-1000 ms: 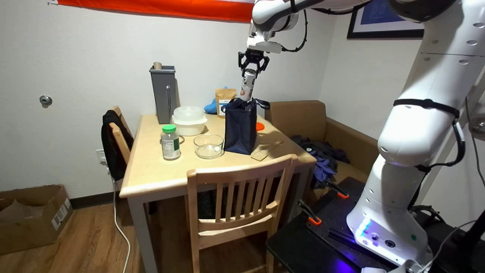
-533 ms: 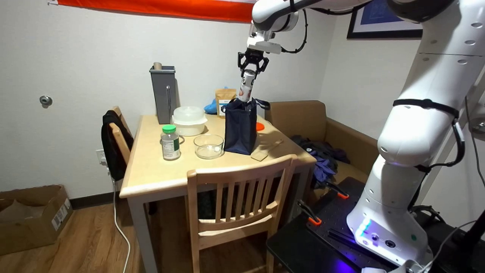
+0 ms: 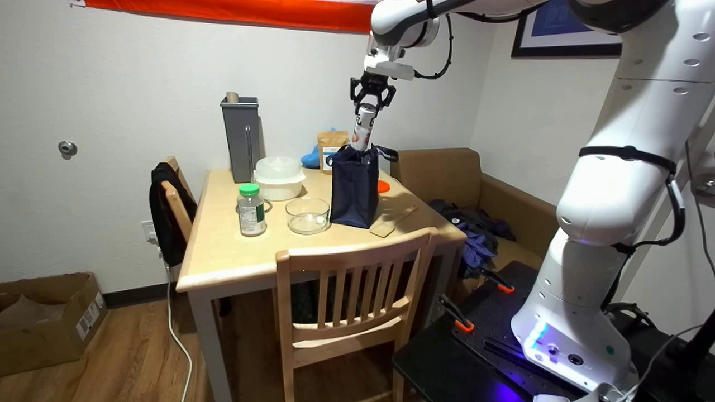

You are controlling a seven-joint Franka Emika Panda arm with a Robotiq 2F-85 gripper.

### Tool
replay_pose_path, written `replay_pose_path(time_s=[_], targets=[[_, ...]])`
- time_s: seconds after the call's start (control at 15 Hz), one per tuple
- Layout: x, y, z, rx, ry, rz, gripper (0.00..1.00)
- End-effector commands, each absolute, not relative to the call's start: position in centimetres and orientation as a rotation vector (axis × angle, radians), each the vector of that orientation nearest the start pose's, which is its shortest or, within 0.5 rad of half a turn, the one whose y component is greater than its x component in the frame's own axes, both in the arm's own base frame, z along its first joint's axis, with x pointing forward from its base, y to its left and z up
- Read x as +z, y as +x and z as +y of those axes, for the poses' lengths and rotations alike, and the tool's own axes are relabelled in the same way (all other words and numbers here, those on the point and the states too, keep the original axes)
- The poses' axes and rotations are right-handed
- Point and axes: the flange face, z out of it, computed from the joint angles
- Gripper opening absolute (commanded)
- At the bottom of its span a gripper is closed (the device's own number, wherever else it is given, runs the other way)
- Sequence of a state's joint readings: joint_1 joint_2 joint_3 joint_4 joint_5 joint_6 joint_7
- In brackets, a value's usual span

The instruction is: Put the white can inside the dark blue bag on the table

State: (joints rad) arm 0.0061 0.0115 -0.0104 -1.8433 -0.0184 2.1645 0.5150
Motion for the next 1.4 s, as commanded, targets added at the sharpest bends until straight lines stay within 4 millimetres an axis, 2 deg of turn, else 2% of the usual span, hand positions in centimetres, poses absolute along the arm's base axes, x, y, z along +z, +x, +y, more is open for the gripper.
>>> replay_pose_path(time_s=[0.0,0.33,0.93,1.2,1.33], targets=[[53.9,59.7,0.0,-0.442,-2.956,0.766,0.57],[52.4,60.4,-0.1,-0.4,-2.968,0.775,0.58],[47.7,61.3,-0.6,-0.272,-3.002,0.796,0.52],[47.0,61.1,-0.7,-0.246,-3.003,0.805,0.53],[46.7,61.0,-0.7,-0.232,-3.002,0.806,0.51]])
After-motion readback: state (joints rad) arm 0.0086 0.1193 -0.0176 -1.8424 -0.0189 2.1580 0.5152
